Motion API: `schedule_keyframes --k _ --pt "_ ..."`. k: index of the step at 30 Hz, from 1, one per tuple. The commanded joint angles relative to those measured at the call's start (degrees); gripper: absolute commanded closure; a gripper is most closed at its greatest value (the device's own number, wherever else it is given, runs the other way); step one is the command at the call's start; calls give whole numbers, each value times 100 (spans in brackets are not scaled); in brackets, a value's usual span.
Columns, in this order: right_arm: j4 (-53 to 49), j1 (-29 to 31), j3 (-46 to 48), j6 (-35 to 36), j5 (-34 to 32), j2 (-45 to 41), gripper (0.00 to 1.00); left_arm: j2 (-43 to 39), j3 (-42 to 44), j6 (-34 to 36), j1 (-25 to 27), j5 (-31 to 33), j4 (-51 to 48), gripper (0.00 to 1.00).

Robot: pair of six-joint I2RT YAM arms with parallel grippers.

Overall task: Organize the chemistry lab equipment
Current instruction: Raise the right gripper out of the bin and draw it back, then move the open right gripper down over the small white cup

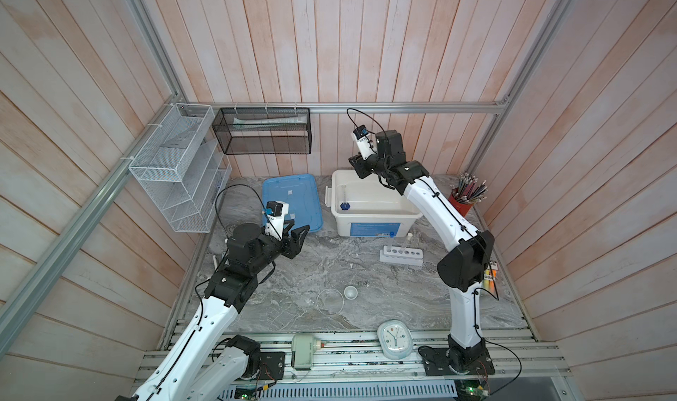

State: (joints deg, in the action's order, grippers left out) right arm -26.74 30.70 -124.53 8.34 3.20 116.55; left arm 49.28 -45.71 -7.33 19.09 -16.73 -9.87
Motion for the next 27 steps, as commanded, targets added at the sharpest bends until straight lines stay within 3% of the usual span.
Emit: schedule_keyframes --k 1,9,14,21,27 --pt "-234 235 714 -141 -426 -575 56 -110 159 -162 -70 -349 -75 42" --pt "-865 1108 2720 -529 -1070 -2303 56 -65 -375 258 -280 -990 -821 42" --pt "-1418 1673 3803 -1214 -1172 -2938 56 -7 -431 478 -327 -1410 -920 43" --pt "-1625 2175 5110 -2231 -816 -3356 60 132 -504 765 -345 -1456 -961 43" --pt "-1401 2461 5802 -2792 -652 -3290 62 196 -246 581 -355 -1583 -484 42"
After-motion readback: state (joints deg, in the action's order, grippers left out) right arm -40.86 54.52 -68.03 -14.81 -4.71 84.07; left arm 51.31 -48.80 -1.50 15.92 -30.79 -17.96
